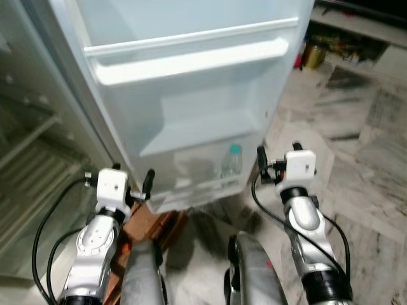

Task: Restocking fridge

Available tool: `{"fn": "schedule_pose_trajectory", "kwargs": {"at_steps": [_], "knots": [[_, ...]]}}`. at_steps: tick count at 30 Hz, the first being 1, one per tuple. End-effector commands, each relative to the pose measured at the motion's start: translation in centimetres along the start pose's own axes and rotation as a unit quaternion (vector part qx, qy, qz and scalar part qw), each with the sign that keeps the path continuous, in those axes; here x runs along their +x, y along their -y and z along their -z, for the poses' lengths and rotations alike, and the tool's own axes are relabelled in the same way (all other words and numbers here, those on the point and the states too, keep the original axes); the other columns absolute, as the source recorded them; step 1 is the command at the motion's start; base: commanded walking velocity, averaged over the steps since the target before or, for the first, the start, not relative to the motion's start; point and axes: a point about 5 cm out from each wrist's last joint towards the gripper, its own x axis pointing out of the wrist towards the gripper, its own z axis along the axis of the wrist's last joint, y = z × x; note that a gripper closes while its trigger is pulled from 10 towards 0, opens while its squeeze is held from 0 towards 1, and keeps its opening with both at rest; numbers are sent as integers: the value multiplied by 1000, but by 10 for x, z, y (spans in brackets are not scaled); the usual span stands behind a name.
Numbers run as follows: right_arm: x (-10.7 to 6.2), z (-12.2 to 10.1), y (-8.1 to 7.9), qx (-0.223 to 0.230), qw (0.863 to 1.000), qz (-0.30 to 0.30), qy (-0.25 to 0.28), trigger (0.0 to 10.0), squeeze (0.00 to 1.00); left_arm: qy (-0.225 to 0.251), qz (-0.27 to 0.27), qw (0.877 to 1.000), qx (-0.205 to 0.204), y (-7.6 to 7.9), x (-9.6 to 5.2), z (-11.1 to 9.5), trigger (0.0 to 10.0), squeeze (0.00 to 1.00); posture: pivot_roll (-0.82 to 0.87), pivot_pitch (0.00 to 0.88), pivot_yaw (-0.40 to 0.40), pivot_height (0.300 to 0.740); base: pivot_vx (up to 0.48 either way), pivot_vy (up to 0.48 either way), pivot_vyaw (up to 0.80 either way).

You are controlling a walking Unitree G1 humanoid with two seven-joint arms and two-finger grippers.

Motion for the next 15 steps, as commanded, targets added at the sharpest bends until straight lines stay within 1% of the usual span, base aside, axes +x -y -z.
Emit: {"fn": "schedule_pose_trajectory", "kwargs": {"at_steps": [1,6,7,13,15], "knots": [[-2,-3,4,5,1000,2,2,10000,0,0,-4,1000,3,-3,-4,-1,10000,0,33,115,-10,686,0,0,0],[-7,-1,2,4,1000,-3,-6,10000,0,-20,-12,1000,-15,-2,-7,3,10000,0,28,129,-11,706,0,0,0],[-9,1,2,-1,1000,-3,-12,10000,0,-19,-13,1000,-12,-2,-8,3,10000,0,27,133,-11,716,0,0,0],[-11,3,-3,-2,1000,-13,-19,10000,0,-19,-13,1000,2,-2,-7,2,10000,0,27,132,-10,740,0,0,0],[-10,3,-4,-2,1000,-18,-20,10000,0,-20,-12,1000,5,-2,-6,1,10000,0,26,132,-9,740,0,0,0]]}}
